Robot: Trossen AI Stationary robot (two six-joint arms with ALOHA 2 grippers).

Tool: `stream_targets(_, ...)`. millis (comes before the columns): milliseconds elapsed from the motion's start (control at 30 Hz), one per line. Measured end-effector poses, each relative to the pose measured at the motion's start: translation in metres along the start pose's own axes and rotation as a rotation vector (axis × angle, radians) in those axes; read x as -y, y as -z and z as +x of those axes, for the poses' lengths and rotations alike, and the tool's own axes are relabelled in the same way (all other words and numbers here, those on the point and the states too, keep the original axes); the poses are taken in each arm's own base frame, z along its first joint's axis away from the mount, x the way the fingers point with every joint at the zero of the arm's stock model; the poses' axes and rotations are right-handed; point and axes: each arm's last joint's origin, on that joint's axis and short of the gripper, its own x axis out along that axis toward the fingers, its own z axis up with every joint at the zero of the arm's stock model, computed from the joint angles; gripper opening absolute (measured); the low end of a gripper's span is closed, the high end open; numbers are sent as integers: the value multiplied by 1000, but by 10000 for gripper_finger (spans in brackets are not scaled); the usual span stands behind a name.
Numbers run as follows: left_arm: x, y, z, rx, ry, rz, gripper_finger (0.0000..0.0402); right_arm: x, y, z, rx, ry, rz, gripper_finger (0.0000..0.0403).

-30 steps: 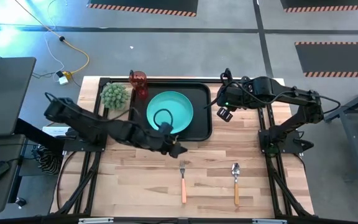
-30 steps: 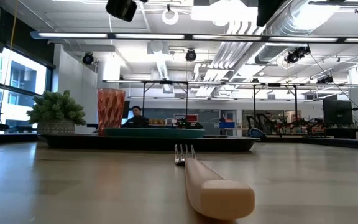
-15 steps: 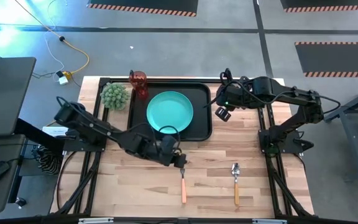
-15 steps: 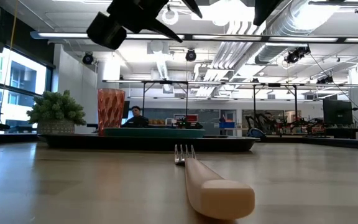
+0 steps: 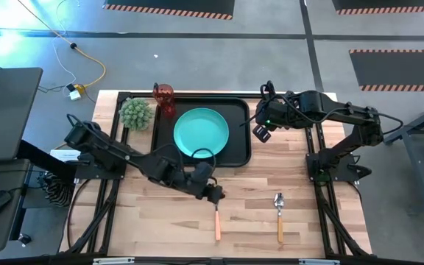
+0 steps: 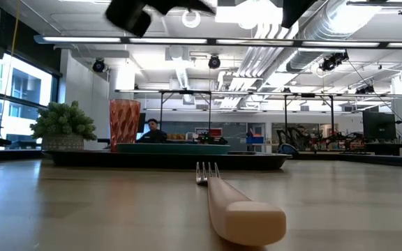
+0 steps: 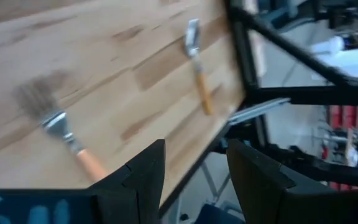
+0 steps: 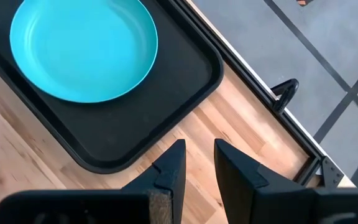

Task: Pick and place plate/cup/fork/spoon on tray
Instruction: Put the orange fork to the right of the blue plate on the black tray

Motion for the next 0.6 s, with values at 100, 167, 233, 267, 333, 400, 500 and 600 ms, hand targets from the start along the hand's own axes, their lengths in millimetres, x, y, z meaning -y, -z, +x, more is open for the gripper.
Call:
stream_targets(100, 15, -11, -3, 26, 40, 44, 161, 0, 0, 0, 2, 3, 6, 76)
stream_targets(167, 22, -18, -6, 42, 52, 68, 161, 0, 0, 0, 2, 3, 6, 76)
stream_targets(233, 27, -24, -9, 59, 52, 72, 161, 0, 0, 0, 2, 3, 6, 76)
stream_targets(267, 27, -26, -8, 66, 42, 71, 161, 0, 0, 0, 2, 3, 6, 76)
stream_targets(333, 27, -28, -8, 65, 16, 72, 161, 0, 0, 0, 1, 3, 6, 76)
stream_targets(400, 30, -28, -6, 68, 23, 71, 161, 0, 0, 0, 0, 2, 6, 76)
stream_targets(500, 29, -22, 0, 56, 1, 75, 161, 0, 0, 0, -2, 0, 6, 76)
stream_targets(600, 25, -16, 12, 47, -28, 69, 161, 0, 0, 0, -2, 0, 6, 76)
